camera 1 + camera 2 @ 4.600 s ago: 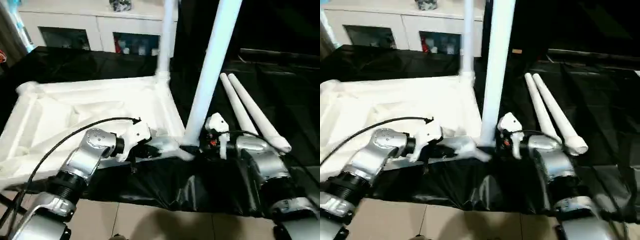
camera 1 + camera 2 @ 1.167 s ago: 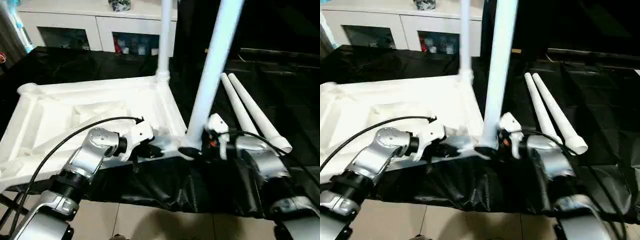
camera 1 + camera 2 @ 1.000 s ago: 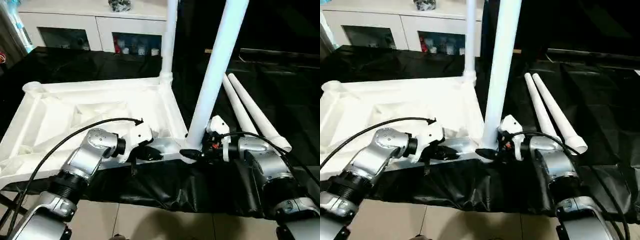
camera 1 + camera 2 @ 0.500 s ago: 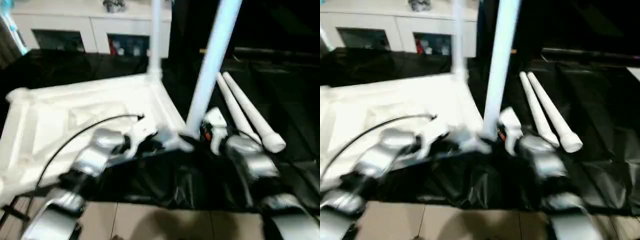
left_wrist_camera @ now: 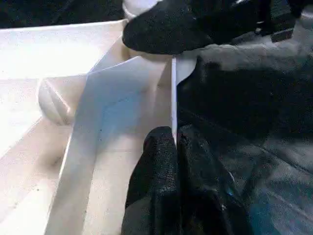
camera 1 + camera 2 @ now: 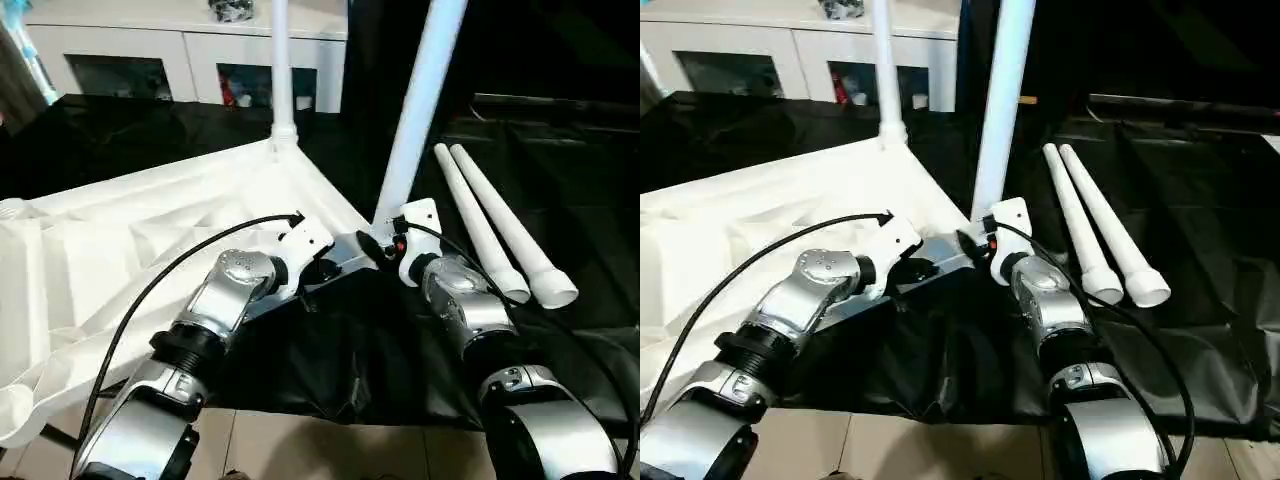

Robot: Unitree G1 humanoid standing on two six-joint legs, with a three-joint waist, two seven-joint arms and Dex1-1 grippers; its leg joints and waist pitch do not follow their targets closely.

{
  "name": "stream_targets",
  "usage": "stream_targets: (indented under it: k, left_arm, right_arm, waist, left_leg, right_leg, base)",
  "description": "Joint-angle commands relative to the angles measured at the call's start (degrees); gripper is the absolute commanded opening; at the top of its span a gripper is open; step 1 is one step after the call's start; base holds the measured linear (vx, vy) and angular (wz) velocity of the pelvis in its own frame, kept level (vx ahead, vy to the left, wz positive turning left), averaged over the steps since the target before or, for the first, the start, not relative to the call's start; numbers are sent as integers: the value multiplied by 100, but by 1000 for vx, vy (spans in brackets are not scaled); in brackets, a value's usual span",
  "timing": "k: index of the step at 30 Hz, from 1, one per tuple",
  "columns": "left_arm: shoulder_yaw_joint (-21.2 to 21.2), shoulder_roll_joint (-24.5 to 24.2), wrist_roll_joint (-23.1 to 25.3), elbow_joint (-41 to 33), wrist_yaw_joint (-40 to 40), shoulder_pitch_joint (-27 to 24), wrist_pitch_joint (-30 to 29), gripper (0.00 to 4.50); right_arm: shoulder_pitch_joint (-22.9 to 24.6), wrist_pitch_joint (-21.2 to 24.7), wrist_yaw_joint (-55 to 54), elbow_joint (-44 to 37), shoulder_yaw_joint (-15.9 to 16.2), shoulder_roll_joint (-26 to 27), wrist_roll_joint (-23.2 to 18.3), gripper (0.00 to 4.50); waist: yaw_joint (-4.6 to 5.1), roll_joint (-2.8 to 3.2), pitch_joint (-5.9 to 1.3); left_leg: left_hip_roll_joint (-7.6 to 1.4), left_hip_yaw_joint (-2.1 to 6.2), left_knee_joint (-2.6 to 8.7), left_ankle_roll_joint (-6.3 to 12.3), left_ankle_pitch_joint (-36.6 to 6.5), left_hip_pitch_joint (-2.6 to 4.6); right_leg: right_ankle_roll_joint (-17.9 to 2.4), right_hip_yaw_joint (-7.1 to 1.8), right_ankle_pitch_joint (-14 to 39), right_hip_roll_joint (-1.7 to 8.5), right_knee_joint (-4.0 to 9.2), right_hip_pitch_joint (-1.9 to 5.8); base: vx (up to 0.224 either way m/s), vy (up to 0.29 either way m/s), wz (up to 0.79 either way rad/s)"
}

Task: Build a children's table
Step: Rotate leg to tighten

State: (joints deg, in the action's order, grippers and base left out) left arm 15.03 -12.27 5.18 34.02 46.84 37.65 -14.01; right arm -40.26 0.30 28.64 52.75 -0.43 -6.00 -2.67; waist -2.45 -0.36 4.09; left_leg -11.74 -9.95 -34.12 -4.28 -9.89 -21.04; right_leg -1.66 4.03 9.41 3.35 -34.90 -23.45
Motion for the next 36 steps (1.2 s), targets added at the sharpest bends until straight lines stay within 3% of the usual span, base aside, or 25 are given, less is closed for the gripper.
stream_targets:
  k: [1, 7, 9, 13, 19, 20, 27, 29, 36]
  left_arm:
    - [153, 53, -167, -381, 314, -17, 220, 0]
    - [242, -314, -328, -783, 1002, -282, 258, 0]
    - [242, -393, -376, -862, 1165, -319, 251, 0]
    - [267, -596, -417, -950, 1503, -381, 306, 0]
    - [293, -832, -543, -1154, 1891, -467, 187, 0]
    - [307, -861, -559, -1166, 1980, -464, 169, 0]
    - [339, -853, -562, -1134, 2081, -411, 141, 0]
    - [317, -825, -564, -1128, 1999, -399, 124, 0]
    - [67, -273, -325, -724, 766, -125, -134, 0]
  right_arm:
    - [79, -73, 496, -52, 311, 60, 17, 377]
    - [497, -43, 2123, -822, 529, -493, -240, 377]
    - [584, -29, 2526, -985, 627, -651, -262, 377]
    - [755, 83, 3299, -1324, 818, -998, -340, 377]
    - [939, 309, 3894, -1695, 952, -1206, -442, 323]
    - [975, 345, 3992, -1773, 1014, -1244, -430, 314]
    - [1027, 421, 4061, -1890, 1081, -1243, -392, 274]
    - [1024, 438, 3989, -1882, 1059, -1198, -403, 271]
    - [594, 299, 1686, -936, 690, -522, 5, 269]
  waist:
    - [-18, 38, -455]
    - [-49, 33, -458]
    - [-61, 62, -442]
    - [-96, 29, -428]
    - [-105, 25, -443]
    - [-109, 68, -434]
    - [-115, 46, -439]
    - [-112, 4, -441]
    - [-53, 6, -415]
  left_leg:
    - [-126, 30, 380, 201, -1310, 32]
    - [-157, 21, 374, 340, -1252, 35]
    - [-150, 23, 381, 334, -1321, 44]
    - [-149, 20, 383, 266, -1471, 58]
    - [-156, 20, 378, 299, -1309, 44]
    - [-153, 23, 383, 280, -1344, 53]
    - [-149, 32, 385, 213, -1411, 61]
    - [-150, 28, 384, 234, -1350, 53]
    - [-125, 45, 394, 55, -1491, 78]
  right_leg:
    - [-1232, -273, 1455, 449, 450, 333]
    - [-1325, -282, 1163, 439, 420, 345]
    - [-1317, -273, 1303, 430, 436, 341]
    - [-1200, -271, 1769, 435, 479, 325]
    - [-1228, -269, 1555, 419, 451, 321]
    - [-1229, -265, 1592, 411, 464, 318]
    - [-1192, -268, 1716, 423, 472, 318]
    - [-1200, -267, 1650, 419, 461, 321]
    - [-981, -257, 2314, 437, 524, 271]
  base:
    - [0, 0, 0]
    - [0, 0, 0]
    - [0, 0, 0]
    - [0, 0, 0]
    - [0, 0, 0]
    - [0, 0, 0]
    - [0, 0, 0]
    - [0, 0, 0]
    - [0, 0, 0]
